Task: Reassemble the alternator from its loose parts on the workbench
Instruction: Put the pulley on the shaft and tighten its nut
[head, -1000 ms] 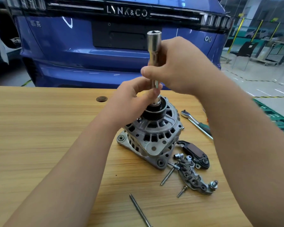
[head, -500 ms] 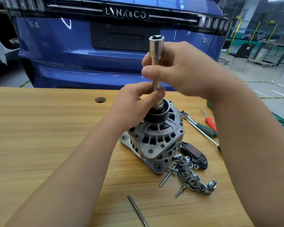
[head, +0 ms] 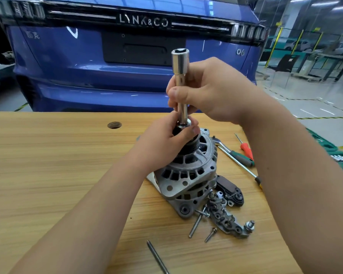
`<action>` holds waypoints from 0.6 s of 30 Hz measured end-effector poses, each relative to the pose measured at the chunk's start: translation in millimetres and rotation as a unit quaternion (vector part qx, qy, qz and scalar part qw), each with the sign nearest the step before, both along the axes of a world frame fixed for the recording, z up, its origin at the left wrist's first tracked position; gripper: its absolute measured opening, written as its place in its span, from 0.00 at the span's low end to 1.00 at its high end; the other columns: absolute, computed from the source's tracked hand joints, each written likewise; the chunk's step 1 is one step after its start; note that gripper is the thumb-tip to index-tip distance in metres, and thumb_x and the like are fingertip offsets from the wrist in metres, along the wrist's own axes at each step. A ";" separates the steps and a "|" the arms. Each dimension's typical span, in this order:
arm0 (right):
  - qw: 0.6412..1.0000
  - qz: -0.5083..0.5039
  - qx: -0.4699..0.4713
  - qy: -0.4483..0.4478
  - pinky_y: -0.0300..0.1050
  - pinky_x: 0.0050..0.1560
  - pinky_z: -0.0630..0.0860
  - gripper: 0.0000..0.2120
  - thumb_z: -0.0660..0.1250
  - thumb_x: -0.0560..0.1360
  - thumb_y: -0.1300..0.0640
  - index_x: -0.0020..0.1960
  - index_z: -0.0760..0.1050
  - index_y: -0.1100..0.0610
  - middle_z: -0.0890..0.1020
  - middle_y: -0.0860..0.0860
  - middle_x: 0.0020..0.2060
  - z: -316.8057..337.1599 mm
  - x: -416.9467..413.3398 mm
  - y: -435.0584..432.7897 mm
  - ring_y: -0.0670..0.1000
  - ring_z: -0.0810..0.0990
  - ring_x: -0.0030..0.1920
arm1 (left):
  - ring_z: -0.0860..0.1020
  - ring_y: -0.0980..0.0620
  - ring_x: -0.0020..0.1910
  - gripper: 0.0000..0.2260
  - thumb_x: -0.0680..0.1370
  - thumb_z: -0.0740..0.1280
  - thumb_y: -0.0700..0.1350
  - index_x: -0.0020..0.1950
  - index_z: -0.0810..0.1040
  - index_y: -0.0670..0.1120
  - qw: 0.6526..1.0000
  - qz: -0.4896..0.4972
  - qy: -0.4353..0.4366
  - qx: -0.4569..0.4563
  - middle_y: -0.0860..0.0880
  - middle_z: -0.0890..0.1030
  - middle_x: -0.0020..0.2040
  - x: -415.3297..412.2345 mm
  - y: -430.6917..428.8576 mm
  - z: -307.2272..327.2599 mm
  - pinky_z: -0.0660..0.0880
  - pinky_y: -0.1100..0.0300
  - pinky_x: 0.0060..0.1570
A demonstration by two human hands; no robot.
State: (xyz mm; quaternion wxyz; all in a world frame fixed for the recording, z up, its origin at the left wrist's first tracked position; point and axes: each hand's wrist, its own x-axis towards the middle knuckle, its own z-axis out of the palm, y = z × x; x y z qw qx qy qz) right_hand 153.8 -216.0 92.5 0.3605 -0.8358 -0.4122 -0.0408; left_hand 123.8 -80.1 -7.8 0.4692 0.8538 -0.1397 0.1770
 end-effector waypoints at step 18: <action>0.879 0.237 0.170 0.376 0.36 0.24 0.52 0.13 0.61 0.69 0.59 0.28 0.63 0.51 0.60 0.46 0.21 12.0 19.7 34.5 0.47 0.53 0.21 | 0.77 0.66 0.39 0.15 0.64 0.73 0.63 0.43 0.73 0.57 0.996 0.073 0.007 0.054 0.65 0.79 0.39 -1.2 -5.9 -8.7 0.68 0.71 0.33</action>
